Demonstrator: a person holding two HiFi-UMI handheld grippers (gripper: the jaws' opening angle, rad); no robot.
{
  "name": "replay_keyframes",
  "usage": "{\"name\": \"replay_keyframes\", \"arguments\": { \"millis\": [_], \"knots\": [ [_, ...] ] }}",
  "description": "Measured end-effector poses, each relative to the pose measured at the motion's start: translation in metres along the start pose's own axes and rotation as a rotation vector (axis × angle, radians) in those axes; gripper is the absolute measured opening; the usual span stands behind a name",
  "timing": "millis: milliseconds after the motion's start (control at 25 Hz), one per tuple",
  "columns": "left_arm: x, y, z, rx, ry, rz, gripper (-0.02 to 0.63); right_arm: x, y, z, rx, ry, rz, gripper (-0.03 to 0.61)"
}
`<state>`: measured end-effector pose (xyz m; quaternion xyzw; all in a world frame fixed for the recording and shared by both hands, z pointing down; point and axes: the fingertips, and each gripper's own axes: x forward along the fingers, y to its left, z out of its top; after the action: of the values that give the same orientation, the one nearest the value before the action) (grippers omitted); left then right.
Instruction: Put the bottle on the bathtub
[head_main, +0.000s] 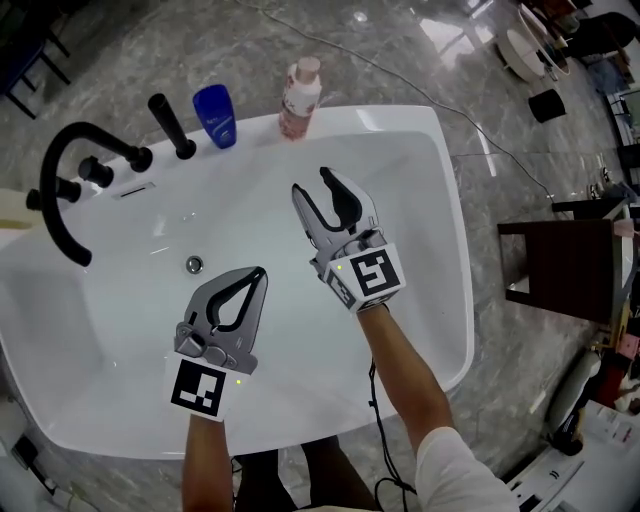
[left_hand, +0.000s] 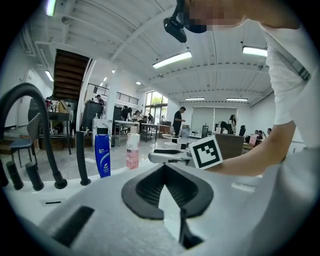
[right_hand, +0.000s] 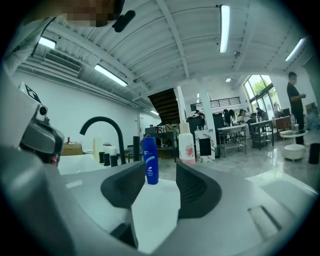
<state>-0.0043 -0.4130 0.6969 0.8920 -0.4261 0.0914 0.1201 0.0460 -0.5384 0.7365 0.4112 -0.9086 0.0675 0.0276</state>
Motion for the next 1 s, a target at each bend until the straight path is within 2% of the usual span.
{"name": "replay_keyframes", "arguments": {
  "millis": [280, 560, 880, 1000],
  "knots": [
    [-0.028, -0.017, 0.049, -0.017, -0.029, 0.013, -0.002, -0.063, 0.021, 0.054, -0.005, 0.034, -0.036, 0.183],
    [-0.065, -0.044, 0.116, 0.003, -0.044, -0.006, -0.003, -0.129, 0.054, 0.111, 0.011, 0.148, -0.089, 0.163],
    [-0.124, -0.079, 0.166, 0.018, -0.016, -0.017, -0.002, -0.183, 0.117, 0.219, -0.008, 0.081, -0.072, 0.137],
    [-0.151, -0.092, 0.184, 0.039, -0.009, -0.023, -0.003, -0.208, 0.138, 0.26, 0.005, 0.038, -0.094, 0.07]
  ]
}}
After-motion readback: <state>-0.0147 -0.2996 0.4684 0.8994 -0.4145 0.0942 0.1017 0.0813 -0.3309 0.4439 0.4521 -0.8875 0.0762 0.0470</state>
